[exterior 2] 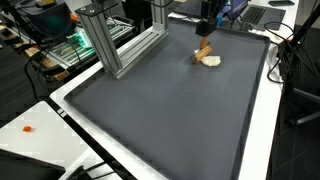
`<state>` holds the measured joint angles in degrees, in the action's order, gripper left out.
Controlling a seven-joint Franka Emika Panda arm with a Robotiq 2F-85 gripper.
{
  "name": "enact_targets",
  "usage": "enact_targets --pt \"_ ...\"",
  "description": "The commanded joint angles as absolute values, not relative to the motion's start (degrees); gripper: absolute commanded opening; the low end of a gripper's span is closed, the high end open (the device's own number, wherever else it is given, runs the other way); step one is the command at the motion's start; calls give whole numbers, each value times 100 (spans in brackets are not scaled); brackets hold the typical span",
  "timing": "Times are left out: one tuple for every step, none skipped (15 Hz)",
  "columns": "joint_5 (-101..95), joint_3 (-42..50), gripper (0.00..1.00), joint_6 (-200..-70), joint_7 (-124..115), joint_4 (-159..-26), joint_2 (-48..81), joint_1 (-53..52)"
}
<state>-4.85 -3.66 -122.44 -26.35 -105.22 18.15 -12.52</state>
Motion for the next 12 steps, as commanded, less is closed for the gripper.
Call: enact_targets --pt "-526 -394 27 -12211 -2131 -10419 1768 -1173" --pt "-536 -401 27 -12233 -1974 -10404 1752 -1159" --pt "-561 -405 27 -12260 -1818 -10388 1749 -1147" --pt "-570 -420 27 -12318 -1599 -10385 1751 -1125" --pt "-572 -440 27 -12385 -1356 -10389 1751 -1103" --pt "-522 -484 27 -12536 -964 -10424 1744 -1053" --pt "-592 -474 27 -12698 -799 -10448 1745 -1059" --pt "-591 -500 27 -12800 -489 -10455 1758 -1040" --pt "-633 -516 27 -12912 -192 -10467 1761 -1029" --pt "-619 -552 27 -12973 123 -10475 1769 -1005" --pt "-589 -591 27 -13005 454 -10481 1774 -970" --pt "-567 -624 27 -13002 754 -10481 1780 -937"
